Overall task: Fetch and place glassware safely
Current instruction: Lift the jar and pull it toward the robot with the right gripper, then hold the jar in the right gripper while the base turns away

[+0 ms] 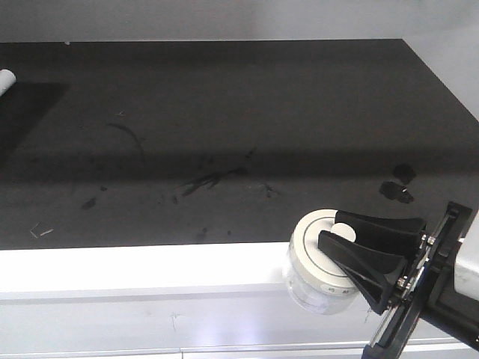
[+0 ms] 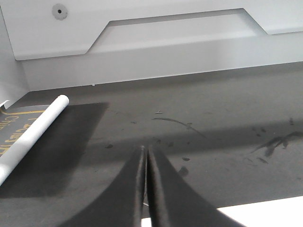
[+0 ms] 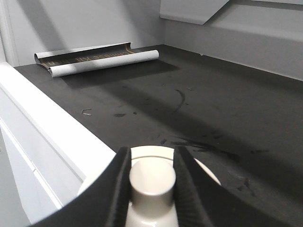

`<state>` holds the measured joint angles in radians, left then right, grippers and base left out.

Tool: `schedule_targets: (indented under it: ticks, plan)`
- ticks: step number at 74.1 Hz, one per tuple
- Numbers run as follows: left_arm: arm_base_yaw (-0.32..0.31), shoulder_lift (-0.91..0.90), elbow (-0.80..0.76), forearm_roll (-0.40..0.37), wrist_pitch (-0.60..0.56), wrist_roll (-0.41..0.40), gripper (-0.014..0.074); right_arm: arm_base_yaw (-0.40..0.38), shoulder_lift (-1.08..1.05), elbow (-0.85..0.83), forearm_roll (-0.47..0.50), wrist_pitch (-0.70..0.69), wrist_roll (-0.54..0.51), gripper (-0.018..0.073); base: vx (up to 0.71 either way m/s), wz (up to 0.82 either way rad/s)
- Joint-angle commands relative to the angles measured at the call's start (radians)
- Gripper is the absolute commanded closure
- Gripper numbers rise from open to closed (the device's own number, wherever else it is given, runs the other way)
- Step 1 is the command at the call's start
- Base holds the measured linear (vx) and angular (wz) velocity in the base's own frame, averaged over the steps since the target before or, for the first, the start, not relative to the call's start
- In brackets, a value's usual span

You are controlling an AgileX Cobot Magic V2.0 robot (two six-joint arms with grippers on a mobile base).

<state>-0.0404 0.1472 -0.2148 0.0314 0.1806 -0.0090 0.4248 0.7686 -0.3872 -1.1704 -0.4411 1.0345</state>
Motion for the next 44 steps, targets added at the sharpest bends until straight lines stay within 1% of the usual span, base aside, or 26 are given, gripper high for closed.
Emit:
schedule_targets:
  ticks: [1,13,20,44]
  plan:
    - [-0.006,0.012,-0.027,-0.007,-0.077,-0.002,0.0603,-0.002,-0.008,-0.031,0.033,-0.043,-0.01,0.056,0.0,0.0]
    - [-0.006,0.012,-0.027,-0.007,-0.077,-0.002,0.0603,-0.002,-0.008,-0.031,0.033,-0.043,-0.01,0.056,-0.02,0.07]
    - [-0.006,0.012,-0.027,-0.007,-0.077,-0.002,0.0603,-0.002,-0.008,-0.031,0.033,-0.043,-0.01,0.056,-0.05,0.26]
    - [-0.006,0.012,-0.027,-0.007,-0.077,-0.002,0.0603,-0.002,-0.008,-0.031,0.034,-0.043,-0.01,0.056,-0.09,0.49]
